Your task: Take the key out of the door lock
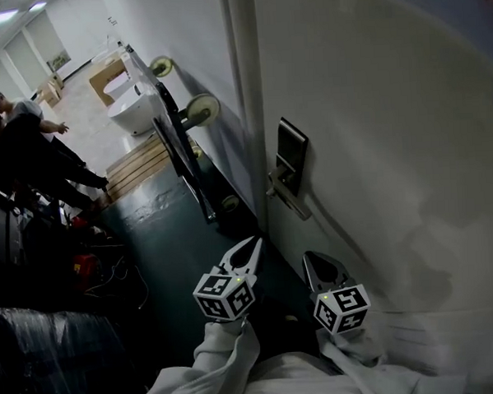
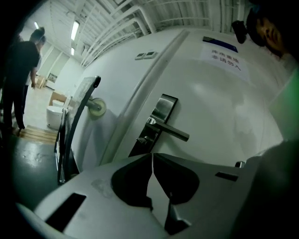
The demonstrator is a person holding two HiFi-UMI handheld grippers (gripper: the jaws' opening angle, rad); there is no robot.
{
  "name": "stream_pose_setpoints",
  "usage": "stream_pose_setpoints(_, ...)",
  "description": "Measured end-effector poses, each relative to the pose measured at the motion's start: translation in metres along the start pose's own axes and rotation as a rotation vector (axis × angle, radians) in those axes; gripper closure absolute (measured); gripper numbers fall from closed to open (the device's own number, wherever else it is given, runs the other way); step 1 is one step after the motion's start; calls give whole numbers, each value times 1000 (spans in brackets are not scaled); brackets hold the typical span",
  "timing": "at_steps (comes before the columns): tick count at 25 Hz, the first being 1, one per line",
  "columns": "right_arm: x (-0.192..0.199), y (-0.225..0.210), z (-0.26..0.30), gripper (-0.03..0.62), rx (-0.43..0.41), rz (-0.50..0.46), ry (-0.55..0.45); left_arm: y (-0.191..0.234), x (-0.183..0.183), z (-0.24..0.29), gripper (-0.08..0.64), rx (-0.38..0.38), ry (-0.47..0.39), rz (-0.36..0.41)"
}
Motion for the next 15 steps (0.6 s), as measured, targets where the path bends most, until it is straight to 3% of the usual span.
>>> stream_pose_setpoints(7,-1,-7,11,540,63,12,12,15,-2,33,538,120,40,-279)
stream_pose_setpoints(12,-4,-13,18,540,104,3,20,27,-3,52,537,138,31,-413)
stream_pose_setpoints(15,-6,-15,21,540,122,-1,24,33,-9,63,472,163,16,-493)
Point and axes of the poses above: the fingertips, and each gripper's own axes: z forward along the fingers, y to its left, x out of its underside, the point moved 3 cm from there along -z, backward along the fingers, and after that the axes turned 1 degree about y, right-handed, at the moved point
